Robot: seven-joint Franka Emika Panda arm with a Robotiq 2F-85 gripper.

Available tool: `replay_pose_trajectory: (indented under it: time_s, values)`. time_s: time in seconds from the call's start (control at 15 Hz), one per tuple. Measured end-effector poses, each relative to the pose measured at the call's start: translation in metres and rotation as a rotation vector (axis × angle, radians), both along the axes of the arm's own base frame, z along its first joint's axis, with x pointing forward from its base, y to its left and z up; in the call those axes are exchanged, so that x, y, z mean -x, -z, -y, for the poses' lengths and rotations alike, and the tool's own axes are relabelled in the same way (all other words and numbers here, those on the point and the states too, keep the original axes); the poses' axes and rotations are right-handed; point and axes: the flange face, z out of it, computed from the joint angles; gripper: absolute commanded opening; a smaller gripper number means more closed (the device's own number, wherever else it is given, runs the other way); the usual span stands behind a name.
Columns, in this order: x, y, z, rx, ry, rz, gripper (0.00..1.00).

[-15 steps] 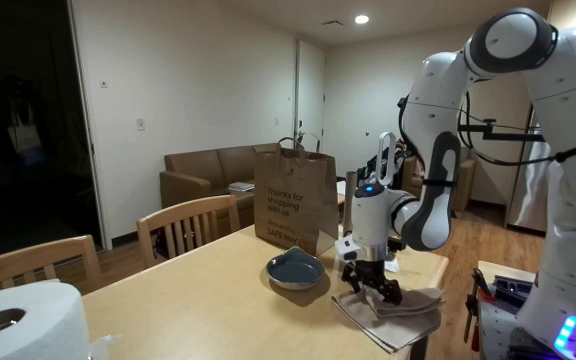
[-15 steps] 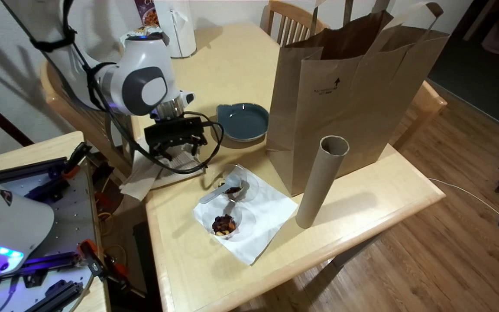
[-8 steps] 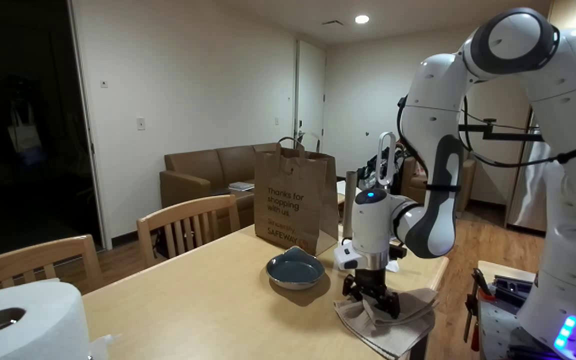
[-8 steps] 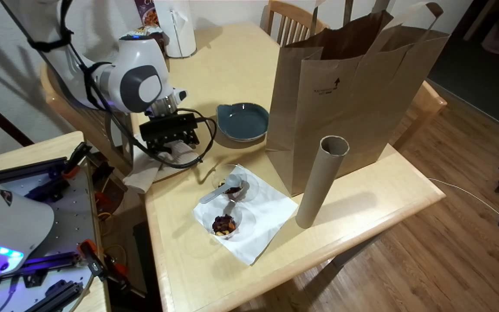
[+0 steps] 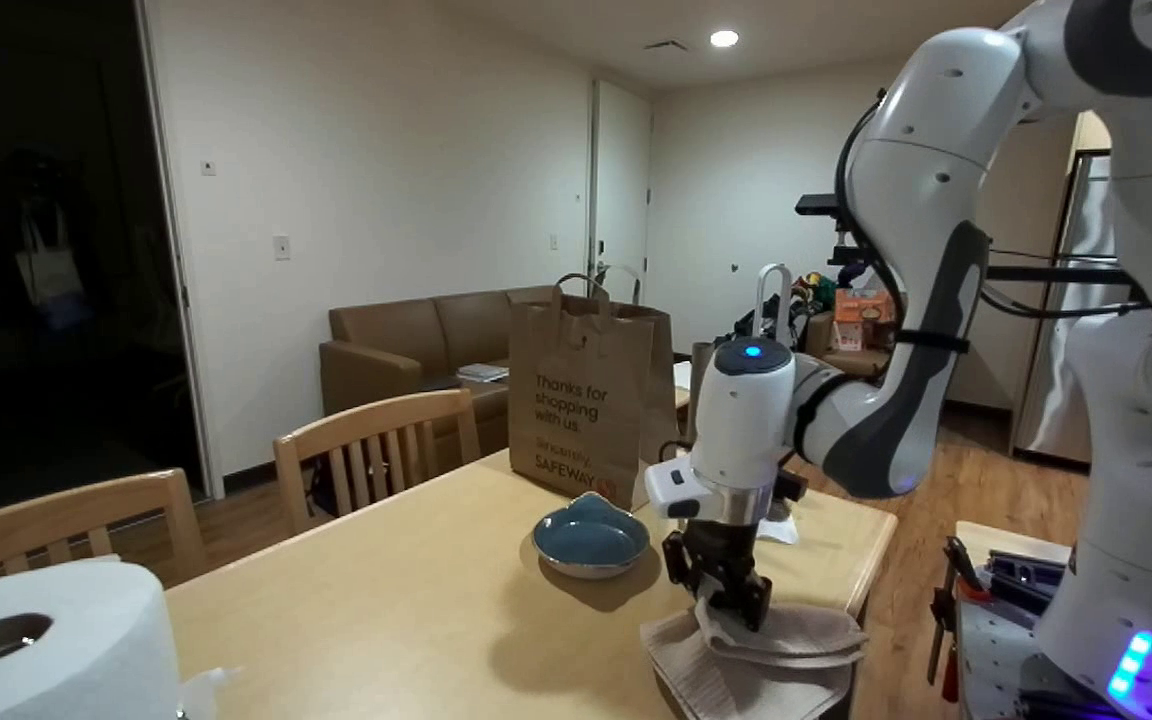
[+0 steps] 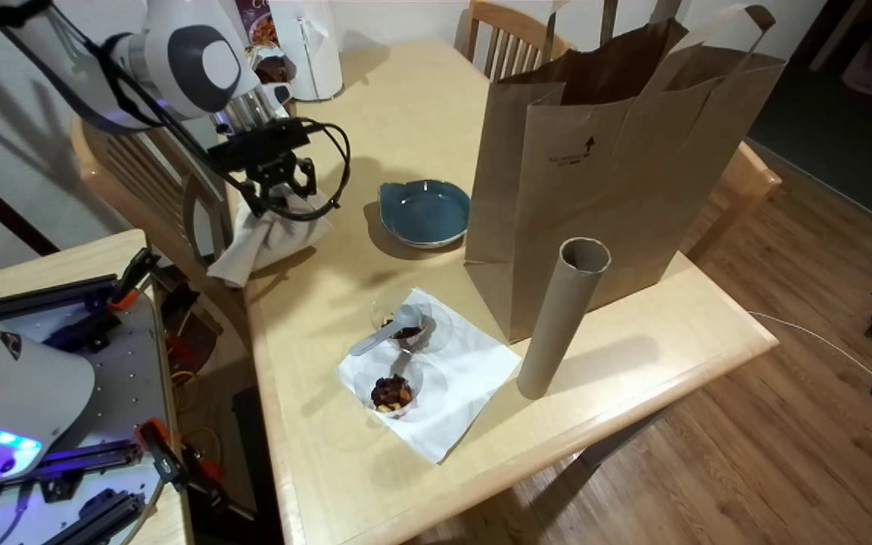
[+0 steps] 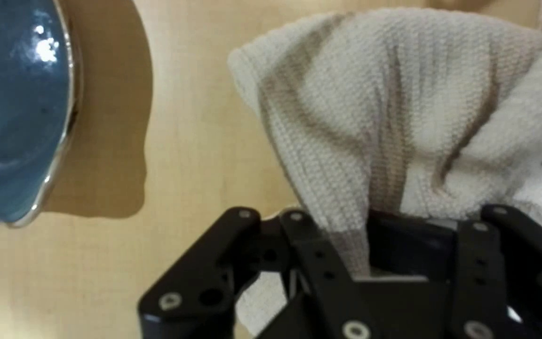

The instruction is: Use the towel to wipe the table

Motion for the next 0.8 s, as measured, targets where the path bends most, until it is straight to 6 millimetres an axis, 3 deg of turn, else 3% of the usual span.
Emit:
replay_pose_trajectory:
  time_s: [0.2,0.53,0.8]
  values:
    - [-0.009,-0.01,-0.002,0.018,0.01,0.019,0.04]
    - [-0.039,0.01,0.013,0.035,0.017,0.013,0.03]
    - [-0.064,0.017,-0.021,0.007,-0.043,0.036,0.04]
